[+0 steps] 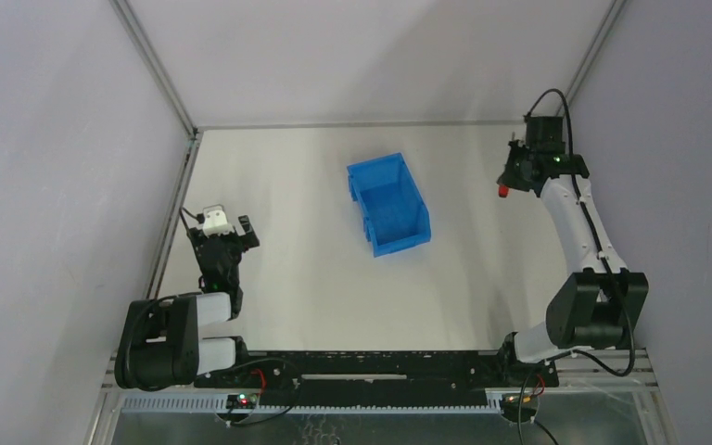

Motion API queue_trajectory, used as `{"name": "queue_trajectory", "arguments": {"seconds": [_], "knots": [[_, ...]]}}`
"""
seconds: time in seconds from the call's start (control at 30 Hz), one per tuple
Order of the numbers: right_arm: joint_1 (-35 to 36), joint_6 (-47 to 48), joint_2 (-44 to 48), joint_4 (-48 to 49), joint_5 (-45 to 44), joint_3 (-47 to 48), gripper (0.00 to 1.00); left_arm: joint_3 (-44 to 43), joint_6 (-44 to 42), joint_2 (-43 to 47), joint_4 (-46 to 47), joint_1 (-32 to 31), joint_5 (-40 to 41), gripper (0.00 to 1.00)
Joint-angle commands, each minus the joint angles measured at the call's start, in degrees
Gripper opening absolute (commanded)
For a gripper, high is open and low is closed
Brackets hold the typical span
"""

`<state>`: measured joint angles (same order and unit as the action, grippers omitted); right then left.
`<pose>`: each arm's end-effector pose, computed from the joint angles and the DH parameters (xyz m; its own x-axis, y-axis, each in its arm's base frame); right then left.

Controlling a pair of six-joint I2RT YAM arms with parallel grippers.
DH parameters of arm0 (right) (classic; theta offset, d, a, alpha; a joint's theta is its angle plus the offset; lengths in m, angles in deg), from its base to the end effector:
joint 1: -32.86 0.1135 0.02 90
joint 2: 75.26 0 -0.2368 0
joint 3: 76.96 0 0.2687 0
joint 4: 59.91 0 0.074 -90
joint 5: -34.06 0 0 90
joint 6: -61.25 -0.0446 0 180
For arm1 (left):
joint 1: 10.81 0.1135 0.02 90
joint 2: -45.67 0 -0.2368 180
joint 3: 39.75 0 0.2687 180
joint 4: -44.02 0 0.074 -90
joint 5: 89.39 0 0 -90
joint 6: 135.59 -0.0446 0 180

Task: Put the screwdriver in the bin

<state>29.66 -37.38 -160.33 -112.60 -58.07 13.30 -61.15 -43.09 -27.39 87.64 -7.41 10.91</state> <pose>0.3467 -0.0210 0.2863 -0.7157 0.1902 -0.6721 0.1904 0.9789 0.0743 0.2335 0.0219 0.1128 -0.1292 -0.0507 -0.9903 -0.2410 0.9704 -0.0182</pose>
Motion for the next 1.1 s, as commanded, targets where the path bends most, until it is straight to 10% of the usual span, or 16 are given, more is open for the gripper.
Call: {"name": "queue_trajectory", "arguments": {"seconds": [0.0,0.43,1.07], "knots": [[6.7,0.6,3.6,-4.2,5.5,4.5,0.06,-2.5,-1.1,0.9,4.3,-0.2,0.3,1.00],[29.0,-2.4,-2.0,-0.2,8.5,12.2,0.07,-2.5,-1.1,0.8,4.3,-0.2,0.3,1.00],[37.0,-2.4,-22.9,14.4,-7.9,4.9,0.23,-2.5,-1.1,0.8,4.3,-0.2,0.3,1.00]]}}
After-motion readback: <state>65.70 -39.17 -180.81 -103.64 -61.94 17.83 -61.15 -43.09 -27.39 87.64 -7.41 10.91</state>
